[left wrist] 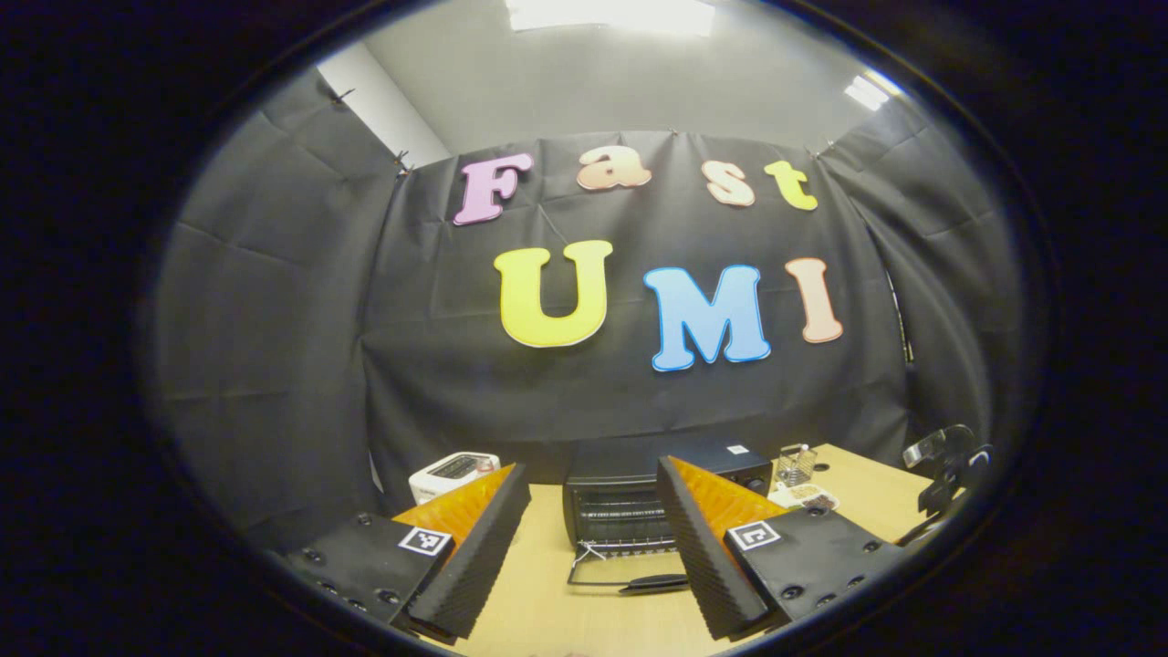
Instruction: Open the electric oven with the left hand, put the food in, and close the electric oven.
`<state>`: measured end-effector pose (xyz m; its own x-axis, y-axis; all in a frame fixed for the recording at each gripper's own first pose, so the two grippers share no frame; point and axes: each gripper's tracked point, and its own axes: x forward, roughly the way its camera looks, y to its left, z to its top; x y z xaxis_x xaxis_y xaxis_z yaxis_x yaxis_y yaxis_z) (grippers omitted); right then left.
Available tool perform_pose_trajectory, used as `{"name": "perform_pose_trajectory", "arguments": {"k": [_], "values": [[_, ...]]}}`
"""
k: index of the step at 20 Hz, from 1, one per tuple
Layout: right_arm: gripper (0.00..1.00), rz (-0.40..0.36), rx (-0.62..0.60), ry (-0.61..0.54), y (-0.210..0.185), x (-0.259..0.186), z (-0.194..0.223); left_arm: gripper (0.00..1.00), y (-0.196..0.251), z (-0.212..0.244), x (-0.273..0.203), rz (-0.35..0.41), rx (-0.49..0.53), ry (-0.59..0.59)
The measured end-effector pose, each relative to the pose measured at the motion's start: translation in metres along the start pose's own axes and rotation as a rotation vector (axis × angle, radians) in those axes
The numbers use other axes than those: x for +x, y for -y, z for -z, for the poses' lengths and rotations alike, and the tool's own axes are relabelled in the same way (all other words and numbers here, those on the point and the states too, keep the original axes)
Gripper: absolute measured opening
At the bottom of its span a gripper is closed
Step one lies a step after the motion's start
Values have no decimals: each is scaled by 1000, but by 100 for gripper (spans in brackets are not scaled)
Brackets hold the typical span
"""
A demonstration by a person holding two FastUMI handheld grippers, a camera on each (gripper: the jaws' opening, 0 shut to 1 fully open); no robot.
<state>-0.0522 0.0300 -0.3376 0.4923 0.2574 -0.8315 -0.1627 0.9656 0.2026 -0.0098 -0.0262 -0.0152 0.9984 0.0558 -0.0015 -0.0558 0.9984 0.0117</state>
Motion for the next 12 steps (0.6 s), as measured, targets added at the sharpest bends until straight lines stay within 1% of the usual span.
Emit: {"name": "perform_pose_trajectory", "arguments": {"k": [1,5,6,7,8,9,10,11,12], "values": [[83,1,-1,-27,-1,7,5,99,-3,1,1,-8,-3,-3],[83,3,9,-128,-2,22,29,99,-19,0,-1,-34,0,-1],[83,37,2,-105,7,25,25,94,-22,0,0,-38,-2,-2],[59,30,8,-107,6,27,23,98,-24,3,1,-43,-5,-4],[55,29,19,-124,4,24,24,99,-26,4,3,-46,-11,-9],[54,23,27,-117,4,25,21,99,-27,6,3,-47,-18,-14],[54,22,23,-137,4,26,25,99,-28,7,4,-48,-24,-18],[54,38,16,-134,9,28,24,99,-30,9,6,-51,-28,-19],[37,47,16,-144,9,28,24,99,-30,7,7,-52,-30,-18]]}}
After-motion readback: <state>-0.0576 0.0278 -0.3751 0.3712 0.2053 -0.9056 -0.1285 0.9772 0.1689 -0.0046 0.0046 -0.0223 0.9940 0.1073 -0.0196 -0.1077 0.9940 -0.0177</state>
